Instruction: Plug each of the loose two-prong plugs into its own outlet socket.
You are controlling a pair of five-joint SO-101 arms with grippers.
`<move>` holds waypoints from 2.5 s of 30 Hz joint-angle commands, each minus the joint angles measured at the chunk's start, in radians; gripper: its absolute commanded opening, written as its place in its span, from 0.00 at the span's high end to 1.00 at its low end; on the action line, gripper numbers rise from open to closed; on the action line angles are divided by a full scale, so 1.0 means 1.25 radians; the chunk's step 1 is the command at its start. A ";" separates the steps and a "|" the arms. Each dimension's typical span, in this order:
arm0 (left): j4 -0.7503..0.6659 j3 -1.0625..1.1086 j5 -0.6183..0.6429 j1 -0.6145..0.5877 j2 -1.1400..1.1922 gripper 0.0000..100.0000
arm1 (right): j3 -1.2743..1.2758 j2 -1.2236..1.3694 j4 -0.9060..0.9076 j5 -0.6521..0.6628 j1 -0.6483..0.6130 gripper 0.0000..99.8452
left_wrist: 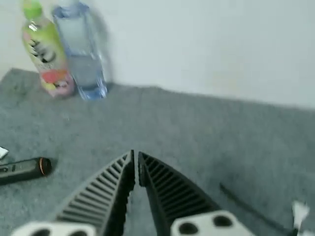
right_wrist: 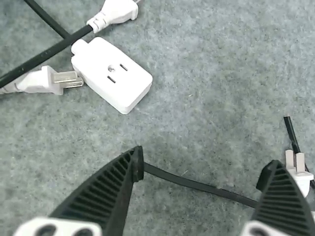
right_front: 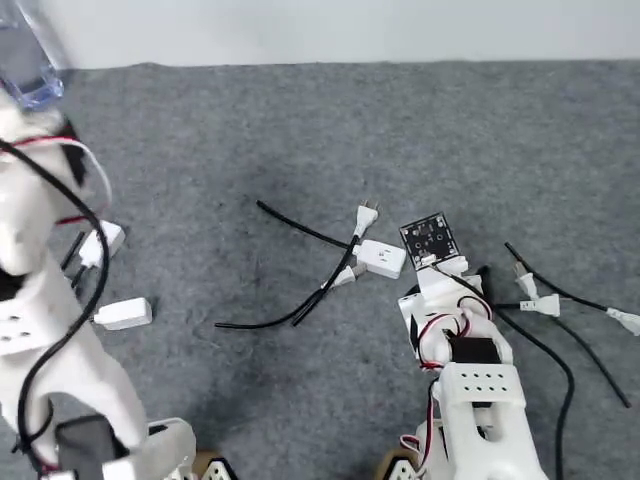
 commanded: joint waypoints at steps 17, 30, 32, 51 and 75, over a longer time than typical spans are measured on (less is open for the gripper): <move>-0.307 0.903 -0.125 0.004 -0.064 0.99 | -0.007 -0.006 -0.009 0.007 0.001 0.64; -0.394 1.237 -0.124 0.004 -0.538 0.98 | -0.006 -0.007 -0.008 0.011 0.004 0.64; -0.441 1.313 -0.136 0.004 -0.632 0.98 | 0.010 -0.008 -0.008 0.012 0.001 0.64; -0.714 1.659 -0.099 -0.015 -0.779 0.95 | -0.274 0.002 0.316 -0.043 -0.139 0.64; -0.754 1.676 -0.101 -0.012 -0.778 0.94 | -1.622 1.141 0.886 -0.329 -0.230 0.64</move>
